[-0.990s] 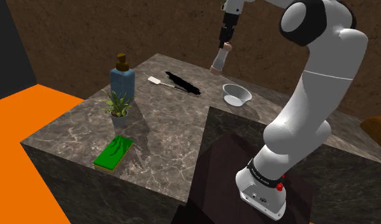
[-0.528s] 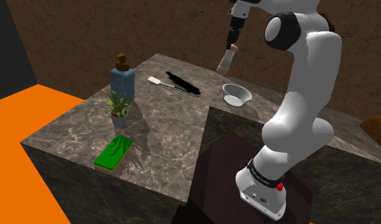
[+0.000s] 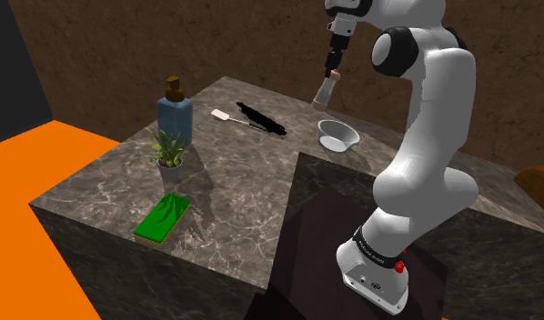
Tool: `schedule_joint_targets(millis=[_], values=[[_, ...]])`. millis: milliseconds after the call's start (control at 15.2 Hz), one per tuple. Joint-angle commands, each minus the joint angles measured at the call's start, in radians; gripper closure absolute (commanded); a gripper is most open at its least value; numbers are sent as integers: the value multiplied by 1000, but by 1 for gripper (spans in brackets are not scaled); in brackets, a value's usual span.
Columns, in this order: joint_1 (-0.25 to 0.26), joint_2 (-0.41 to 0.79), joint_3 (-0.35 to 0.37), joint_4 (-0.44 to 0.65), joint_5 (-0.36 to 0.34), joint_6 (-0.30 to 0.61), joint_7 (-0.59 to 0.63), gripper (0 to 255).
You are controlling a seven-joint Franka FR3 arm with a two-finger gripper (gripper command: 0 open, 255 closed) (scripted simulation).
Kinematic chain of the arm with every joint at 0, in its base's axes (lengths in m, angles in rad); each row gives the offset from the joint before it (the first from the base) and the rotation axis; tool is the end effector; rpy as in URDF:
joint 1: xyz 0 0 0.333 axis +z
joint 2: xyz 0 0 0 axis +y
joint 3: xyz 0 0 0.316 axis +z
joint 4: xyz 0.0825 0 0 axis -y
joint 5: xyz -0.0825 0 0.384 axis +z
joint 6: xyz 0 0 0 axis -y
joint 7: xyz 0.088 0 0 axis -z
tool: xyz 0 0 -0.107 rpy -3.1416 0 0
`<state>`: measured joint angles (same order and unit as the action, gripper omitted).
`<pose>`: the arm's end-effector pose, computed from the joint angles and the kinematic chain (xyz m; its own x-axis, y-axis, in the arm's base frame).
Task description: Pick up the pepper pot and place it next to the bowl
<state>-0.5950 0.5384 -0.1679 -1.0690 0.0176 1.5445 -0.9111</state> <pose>0.5291 -0.4580 0.5216 0.9818 0.1678 -0.0885 0.1682 -0.9857 -0.0029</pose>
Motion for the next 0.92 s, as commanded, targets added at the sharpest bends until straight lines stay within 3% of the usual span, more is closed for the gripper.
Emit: schedule_joint_targets(millis=[0,858], values=[[3,-13,0,-48,-2,36,1,255],[13,-29,1,-249,-4,220,9,255]])
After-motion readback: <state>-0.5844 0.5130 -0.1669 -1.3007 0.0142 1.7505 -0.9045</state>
